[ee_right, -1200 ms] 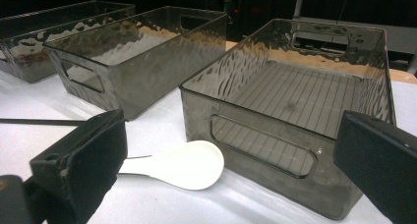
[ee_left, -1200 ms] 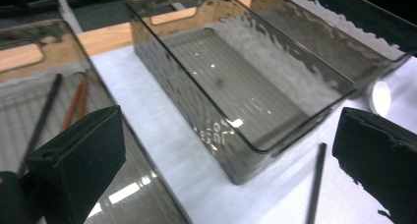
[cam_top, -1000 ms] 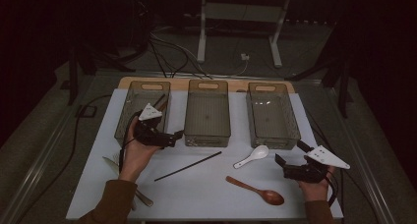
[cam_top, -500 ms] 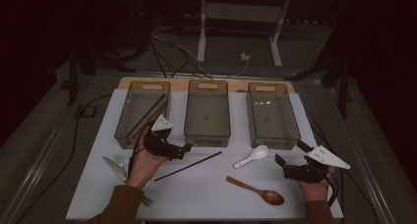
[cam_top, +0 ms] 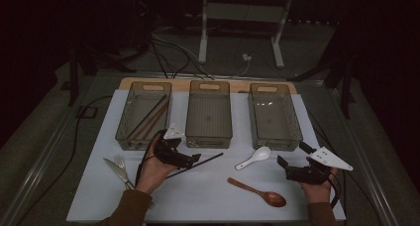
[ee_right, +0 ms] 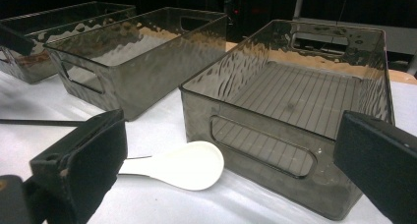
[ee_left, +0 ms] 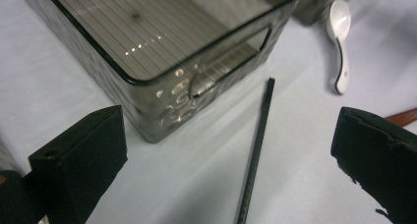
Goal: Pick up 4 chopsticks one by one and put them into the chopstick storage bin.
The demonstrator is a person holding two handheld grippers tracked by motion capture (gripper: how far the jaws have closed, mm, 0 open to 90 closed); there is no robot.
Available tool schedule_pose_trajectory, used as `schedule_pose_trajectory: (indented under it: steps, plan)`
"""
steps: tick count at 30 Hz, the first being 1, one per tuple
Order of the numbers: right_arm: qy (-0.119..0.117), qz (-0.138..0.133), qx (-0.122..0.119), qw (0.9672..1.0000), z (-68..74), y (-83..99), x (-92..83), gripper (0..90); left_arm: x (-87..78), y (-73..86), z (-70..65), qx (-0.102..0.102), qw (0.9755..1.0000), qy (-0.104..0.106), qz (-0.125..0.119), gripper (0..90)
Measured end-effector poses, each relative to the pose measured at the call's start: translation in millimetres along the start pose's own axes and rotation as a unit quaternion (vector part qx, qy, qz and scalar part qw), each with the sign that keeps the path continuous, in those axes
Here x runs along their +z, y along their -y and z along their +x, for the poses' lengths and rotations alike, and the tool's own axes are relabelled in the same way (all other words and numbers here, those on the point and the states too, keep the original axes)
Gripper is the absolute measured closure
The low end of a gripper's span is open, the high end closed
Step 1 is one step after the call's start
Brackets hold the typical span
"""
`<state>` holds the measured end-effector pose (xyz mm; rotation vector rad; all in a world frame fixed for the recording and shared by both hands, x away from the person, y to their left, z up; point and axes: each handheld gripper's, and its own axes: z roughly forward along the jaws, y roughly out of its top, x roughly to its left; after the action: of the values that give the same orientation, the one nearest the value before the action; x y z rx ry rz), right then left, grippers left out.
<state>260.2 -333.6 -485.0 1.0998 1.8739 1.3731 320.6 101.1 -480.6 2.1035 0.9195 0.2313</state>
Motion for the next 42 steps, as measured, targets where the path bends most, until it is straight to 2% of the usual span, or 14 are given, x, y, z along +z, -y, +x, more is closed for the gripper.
schedule_pose_trajectory:
  steps: [13, 24, 29, 33, 36, 42]
  plan:
    - [0.000, 0.001, 0.000, 1.0000, 0.0, 0.1, 0.1, 0.2, 20.4, 7.5, -6.2, 0.007, 0.9994, 0.015, 0.030, 7.5]
    - [0.000, 0.000, 0.000, 1.0000, 0.1, 0.1, 0.2, 0.2, 30.0, 10.7, -10.3, 0.021, 0.9980, 0.030, 0.051, 15.5]
    - [0.000, 0.000, 0.000, 1.0000, 0.0, 0.1, 0.2, 0.2, 35.1, 11.4, -13.2, 0.030, 0.9971, 0.034, 0.061, 16.2]
    - [0.000, 0.000, -0.001, 1.0000, 0.0, 0.2, 0.5, 0.2, 39.6, 12.5, -16.3, 0.039, 0.9959, 0.030, 0.076, 16.4]
    - [-0.001, 0.001, -0.001, 1.0000, 0.0, 0.2, 0.5, 0.2, 42.0, 13.1, -18.0, 0.045, 0.9950, 0.017, 0.087, 18.4]
    - [-0.001, 0.001, -0.001, 1.0000, 0.2, 0.2, 0.7, 0.2, 44.2, 14.0, -21.0, 0.072, 0.9920, 0.007, 0.103, 33.5]
